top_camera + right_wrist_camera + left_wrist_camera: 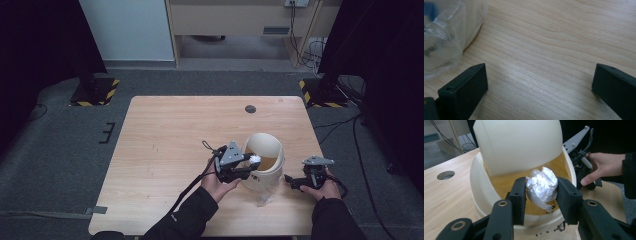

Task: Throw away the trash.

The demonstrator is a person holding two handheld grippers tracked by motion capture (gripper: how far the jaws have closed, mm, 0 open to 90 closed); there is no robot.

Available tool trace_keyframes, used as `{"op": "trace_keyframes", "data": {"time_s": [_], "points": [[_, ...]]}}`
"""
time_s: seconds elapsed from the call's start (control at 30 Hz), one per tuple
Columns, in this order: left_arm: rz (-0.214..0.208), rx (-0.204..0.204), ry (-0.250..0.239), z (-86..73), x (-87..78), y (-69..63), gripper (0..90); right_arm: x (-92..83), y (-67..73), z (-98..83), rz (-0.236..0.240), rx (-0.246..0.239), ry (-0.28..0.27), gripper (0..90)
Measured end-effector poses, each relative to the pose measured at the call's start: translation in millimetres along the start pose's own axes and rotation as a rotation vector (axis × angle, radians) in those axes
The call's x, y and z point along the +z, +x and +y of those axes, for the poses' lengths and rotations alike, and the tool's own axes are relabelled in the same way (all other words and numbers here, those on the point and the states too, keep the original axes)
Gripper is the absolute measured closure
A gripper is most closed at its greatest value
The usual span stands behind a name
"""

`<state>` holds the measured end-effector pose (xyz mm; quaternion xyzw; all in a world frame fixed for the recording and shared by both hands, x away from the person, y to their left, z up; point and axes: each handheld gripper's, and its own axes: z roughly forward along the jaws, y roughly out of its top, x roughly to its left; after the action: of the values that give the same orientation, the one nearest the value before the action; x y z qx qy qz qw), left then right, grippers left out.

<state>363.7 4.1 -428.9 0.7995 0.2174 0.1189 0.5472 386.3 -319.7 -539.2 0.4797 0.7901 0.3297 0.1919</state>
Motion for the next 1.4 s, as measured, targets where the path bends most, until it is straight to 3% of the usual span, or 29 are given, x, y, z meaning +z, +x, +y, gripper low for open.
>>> {"op": "trace_keyframes", "data": {"time_s": [0.27,0.5,0.73,0.97,1.17,1.4], "points": [[0.004,0.015,0.011,1.1,7.4,-1.4,48.5,0.0,0.0,0.0,0.000,0.000,0.000,0.7],[-0.001,0.020,0.010,4.3,-2.7,-4.1,45.8,0.0,0.0,0.0,0.000,0.000,0.000,0.7],[-0.004,0.054,0.009,4.9,-22.8,-3.9,43.2,0.0,0.0,0.0,0.000,0.000,0.000,0.7],[0.033,0.059,0.012,-0.2,-48.9,3.8,41.3,0.0,0.0,0.0,0.001,0.000,0.000,0.7],[0.071,0.027,0.018,-12.7,-69.4,16.1,38.1,0.0,0.1,0.0,0.000,0.001,0.000,0.7],[0.134,0.003,0.066,-38.8,-92.5,32.9,33.6,0.0,0.0,0.0,0.001,0.000,0.000,0.7]]}}
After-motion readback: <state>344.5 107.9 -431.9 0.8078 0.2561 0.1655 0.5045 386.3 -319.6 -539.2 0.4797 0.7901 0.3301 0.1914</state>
